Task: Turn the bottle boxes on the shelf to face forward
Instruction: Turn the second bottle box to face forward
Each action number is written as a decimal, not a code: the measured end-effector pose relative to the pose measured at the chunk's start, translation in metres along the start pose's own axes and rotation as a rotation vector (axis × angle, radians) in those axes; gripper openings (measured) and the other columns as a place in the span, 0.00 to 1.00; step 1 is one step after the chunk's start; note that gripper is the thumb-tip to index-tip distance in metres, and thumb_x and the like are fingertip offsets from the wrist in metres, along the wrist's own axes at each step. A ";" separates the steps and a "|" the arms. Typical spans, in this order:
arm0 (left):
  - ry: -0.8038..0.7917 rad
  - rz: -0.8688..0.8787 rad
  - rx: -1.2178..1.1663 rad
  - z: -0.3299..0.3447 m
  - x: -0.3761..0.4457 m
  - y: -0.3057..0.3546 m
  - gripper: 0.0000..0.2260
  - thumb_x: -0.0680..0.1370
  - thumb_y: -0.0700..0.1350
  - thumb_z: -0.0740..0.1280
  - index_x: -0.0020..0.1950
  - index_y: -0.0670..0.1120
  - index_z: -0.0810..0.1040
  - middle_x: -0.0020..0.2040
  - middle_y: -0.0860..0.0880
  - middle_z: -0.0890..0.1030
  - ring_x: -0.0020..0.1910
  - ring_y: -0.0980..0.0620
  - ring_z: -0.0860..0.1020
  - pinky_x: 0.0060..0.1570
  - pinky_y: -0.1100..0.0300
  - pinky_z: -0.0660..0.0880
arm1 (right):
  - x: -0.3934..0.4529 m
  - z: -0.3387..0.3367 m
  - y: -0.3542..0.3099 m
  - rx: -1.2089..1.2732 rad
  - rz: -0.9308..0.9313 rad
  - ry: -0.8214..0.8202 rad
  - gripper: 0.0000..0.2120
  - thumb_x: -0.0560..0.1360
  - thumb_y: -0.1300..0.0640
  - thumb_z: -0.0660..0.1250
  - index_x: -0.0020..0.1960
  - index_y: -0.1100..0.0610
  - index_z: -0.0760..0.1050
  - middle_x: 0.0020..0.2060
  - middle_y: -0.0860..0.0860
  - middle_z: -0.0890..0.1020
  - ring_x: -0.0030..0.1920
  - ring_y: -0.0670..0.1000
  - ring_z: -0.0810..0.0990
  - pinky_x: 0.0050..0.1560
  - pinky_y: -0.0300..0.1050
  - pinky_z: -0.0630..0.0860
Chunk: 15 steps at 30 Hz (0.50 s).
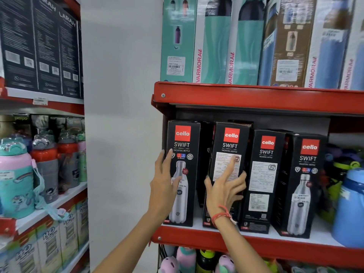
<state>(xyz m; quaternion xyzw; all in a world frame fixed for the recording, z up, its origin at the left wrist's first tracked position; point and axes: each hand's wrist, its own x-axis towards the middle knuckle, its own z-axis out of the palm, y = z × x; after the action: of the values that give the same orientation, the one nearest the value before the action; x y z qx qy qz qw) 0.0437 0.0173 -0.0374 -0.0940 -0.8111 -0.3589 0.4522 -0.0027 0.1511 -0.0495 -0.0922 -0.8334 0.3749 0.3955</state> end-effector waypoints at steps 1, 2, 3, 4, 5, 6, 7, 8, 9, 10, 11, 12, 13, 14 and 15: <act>0.027 0.041 -0.012 0.002 0.000 0.005 0.31 0.78 0.39 0.68 0.77 0.48 0.59 0.77 0.45 0.62 0.61 0.69 0.65 0.56 0.74 0.65 | 0.001 -0.005 0.002 0.033 -0.006 -0.011 0.51 0.68 0.52 0.75 0.75 0.44 0.40 0.70 0.69 0.56 0.65 0.68 0.60 0.55 0.79 0.65; 0.058 0.061 -0.026 0.004 0.000 0.010 0.30 0.78 0.39 0.68 0.77 0.47 0.60 0.76 0.45 0.65 0.65 0.65 0.66 0.59 0.73 0.66 | 0.003 -0.012 0.004 0.067 -0.015 -0.029 0.50 0.69 0.51 0.74 0.75 0.44 0.39 0.71 0.69 0.54 0.66 0.68 0.58 0.57 0.79 0.65; 0.087 0.071 -0.044 0.006 0.000 0.014 0.29 0.78 0.40 0.69 0.76 0.47 0.62 0.74 0.45 0.67 0.68 0.58 0.68 0.64 0.67 0.68 | 0.005 -0.019 0.005 0.102 -0.026 -0.047 0.49 0.70 0.50 0.72 0.76 0.44 0.39 0.71 0.69 0.52 0.67 0.67 0.57 0.58 0.77 0.65; 0.095 0.061 -0.074 0.009 0.001 0.018 0.29 0.77 0.40 0.69 0.76 0.47 0.62 0.73 0.45 0.68 0.70 0.53 0.69 0.68 0.59 0.69 | 0.007 -0.029 0.007 0.139 -0.039 -0.066 0.48 0.71 0.49 0.71 0.76 0.45 0.39 0.72 0.68 0.51 0.68 0.67 0.55 0.59 0.76 0.65; 0.076 0.035 -0.129 0.012 0.001 0.024 0.29 0.77 0.41 0.70 0.76 0.48 0.62 0.72 0.46 0.70 0.71 0.50 0.69 0.69 0.52 0.70 | 0.009 -0.040 0.009 0.177 -0.060 -0.088 0.47 0.72 0.48 0.71 0.77 0.45 0.40 0.72 0.68 0.50 0.70 0.66 0.54 0.61 0.73 0.65; 0.034 -0.008 -0.195 0.013 0.001 0.029 0.30 0.76 0.42 0.70 0.76 0.49 0.62 0.72 0.47 0.70 0.71 0.51 0.69 0.70 0.50 0.69 | 0.010 -0.050 0.010 0.218 -0.092 -0.121 0.46 0.72 0.47 0.70 0.77 0.45 0.40 0.72 0.68 0.49 0.71 0.66 0.52 0.64 0.71 0.63; -0.023 -0.047 -0.263 0.014 0.001 0.034 0.32 0.76 0.44 0.71 0.76 0.50 0.62 0.72 0.48 0.70 0.71 0.53 0.69 0.70 0.50 0.69 | 0.010 -0.061 0.011 0.259 -0.126 -0.161 0.46 0.73 0.46 0.69 0.77 0.45 0.40 0.73 0.67 0.48 0.72 0.65 0.51 0.65 0.67 0.61; -0.086 -0.083 -0.316 0.015 0.001 0.041 0.34 0.75 0.46 0.72 0.77 0.50 0.61 0.72 0.49 0.71 0.71 0.55 0.69 0.70 0.51 0.69 | 0.010 -0.072 0.014 0.300 -0.159 -0.204 0.46 0.73 0.45 0.69 0.77 0.44 0.40 0.73 0.66 0.47 0.73 0.63 0.49 0.67 0.64 0.60; -0.148 -0.114 -0.353 0.015 0.001 0.046 0.36 0.73 0.49 0.73 0.77 0.50 0.60 0.73 0.49 0.70 0.71 0.55 0.69 0.70 0.53 0.68 | 0.010 -0.083 0.017 0.341 -0.193 -0.246 0.46 0.72 0.45 0.69 0.77 0.43 0.39 0.74 0.64 0.47 0.74 0.61 0.48 0.68 0.61 0.59; -0.210 -0.144 -0.371 0.015 0.001 0.051 0.39 0.71 0.52 0.73 0.78 0.51 0.58 0.73 0.49 0.70 0.71 0.55 0.68 0.70 0.54 0.68 | 0.009 -0.094 0.021 0.383 -0.223 -0.287 0.46 0.72 0.44 0.69 0.76 0.42 0.40 0.74 0.62 0.48 0.75 0.59 0.47 0.69 0.58 0.59; -0.274 -0.166 -0.382 0.015 0.001 0.054 0.42 0.69 0.55 0.73 0.79 0.51 0.56 0.74 0.48 0.69 0.72 0.53 0.68 0.69 0.54 0.67 | 0.010 -0.105 0.025 0.426 -0.248 -0.326 0.46 0.71 0.43 0.69 0.76 0.40 0.40 0.75 0.59 0.49 0.75 0.56 0.48 0.69 0.55 0.58; -0.344 -0.182 -0.397 0.014 0.001 0.057 0.44 0.68 0.56 0.73 0.79 0.52 0.55 0.75 0.48 0.68 0.73 0.52 0.66 0.70 0.53 0.66 | 0.010 -0.115 0.029 0.466 -0.268 -0.365 0.46 0.71 0.43 0.69 0.76 0.39 0.40 0.74 0.55 0.50 0.75 0.52 0.50 0.70 0.51 0.58; -0.413 -0.192 -0.423 0.013 0.001 0.059 0.44 0.68 0.56 0.74 0.79 0.53 0.54 0.75 0.48 0.67 0.74 0.52 0.66 0.71 0.53 0.66 | 0.011 -0.124 0.034 0.503 -0.283 -0.411 0.46 0.71 0.43 0.70 0.75 0.37 0.40 0.74 0.49 0.52 0.74 0.47 0.52 0.70 0.47 0.57; -0.482 -0.199 -0.455 0.010 0.001 0.061 0.44 0.69 0.54 0.75 0.79 0.54 0.55 0.75 0.49 0.68 0.73 0.53 0.67 0.70 0.54 0.68 | 0.013 -0.132 0.037 0.535 -0.294 -0.462 0.46 0.70 0.43 0.70 0.75 0.36 0.41 0.72 0.44 0.53 0.72 0.42 0.54 0.71 0.46 0.56; -0.544 -0.202 -0.487 0.007 0.000 0.062 0.42 0.69 0.51 0.76 0.78 0.54 0.56 0.73 0.51 0.71 0.71 0.56 0.71 0.67 0.59 0.70 | 0.015 -0.139 0.040 0.567 -0.305 -0.511 0.46 0.70 0.43 0.71 0.75 0.35 0.42 0.71 0.39 0.53 0.72 0.39 0.54 0.73 0.47 0.56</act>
<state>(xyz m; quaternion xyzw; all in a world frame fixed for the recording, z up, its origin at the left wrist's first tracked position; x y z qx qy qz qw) 0.0683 0.0671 -0.0087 -0.2101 -0.7975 -0.5462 0.1468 0.0828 0.2627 -0.0125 0.2413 -0.7726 0.5375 0.2368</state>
